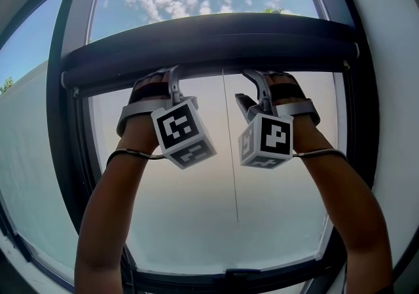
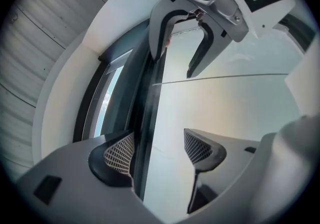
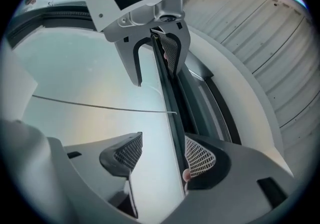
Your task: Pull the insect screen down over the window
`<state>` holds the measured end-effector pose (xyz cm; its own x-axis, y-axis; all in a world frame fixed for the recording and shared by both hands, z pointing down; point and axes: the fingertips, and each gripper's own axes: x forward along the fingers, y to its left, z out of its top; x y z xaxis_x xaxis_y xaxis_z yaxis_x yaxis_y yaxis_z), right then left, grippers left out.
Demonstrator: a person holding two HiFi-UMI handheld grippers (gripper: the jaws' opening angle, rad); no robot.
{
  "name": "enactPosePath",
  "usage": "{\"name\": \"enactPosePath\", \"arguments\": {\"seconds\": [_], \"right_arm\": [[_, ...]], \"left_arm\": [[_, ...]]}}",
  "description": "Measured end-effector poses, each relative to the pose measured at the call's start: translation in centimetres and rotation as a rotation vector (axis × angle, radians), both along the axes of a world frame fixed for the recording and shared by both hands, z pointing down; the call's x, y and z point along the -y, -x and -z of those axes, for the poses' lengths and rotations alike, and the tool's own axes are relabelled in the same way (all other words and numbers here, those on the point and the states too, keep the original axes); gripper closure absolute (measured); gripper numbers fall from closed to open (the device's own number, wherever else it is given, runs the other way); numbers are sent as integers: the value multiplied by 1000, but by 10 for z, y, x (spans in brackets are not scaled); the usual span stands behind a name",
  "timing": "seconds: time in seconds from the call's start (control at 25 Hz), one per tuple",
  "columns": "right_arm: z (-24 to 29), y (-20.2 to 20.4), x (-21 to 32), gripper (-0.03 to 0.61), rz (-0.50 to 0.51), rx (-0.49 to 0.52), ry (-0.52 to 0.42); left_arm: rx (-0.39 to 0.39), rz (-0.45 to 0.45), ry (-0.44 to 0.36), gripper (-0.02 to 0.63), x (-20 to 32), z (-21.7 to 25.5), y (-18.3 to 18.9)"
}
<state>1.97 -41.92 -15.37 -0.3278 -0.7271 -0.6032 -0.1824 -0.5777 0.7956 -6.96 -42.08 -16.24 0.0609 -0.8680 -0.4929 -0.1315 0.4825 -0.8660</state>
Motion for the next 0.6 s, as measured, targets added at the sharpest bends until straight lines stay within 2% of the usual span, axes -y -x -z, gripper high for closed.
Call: {"name": "enactPosePath", "arguments": {"seconds": [0.24,0.48,0.6], "right_arm": [[11,1,3,316,-47,-19,9],[18,-2,15,316,-127,-54,36],[18,-4,20,316,-158,-66,51]], "left_arm": [[4,27,1,321,4,1,-13],[4,100,0,321,20,8,-2],[5,102,3,321,21,7,-2]]}}
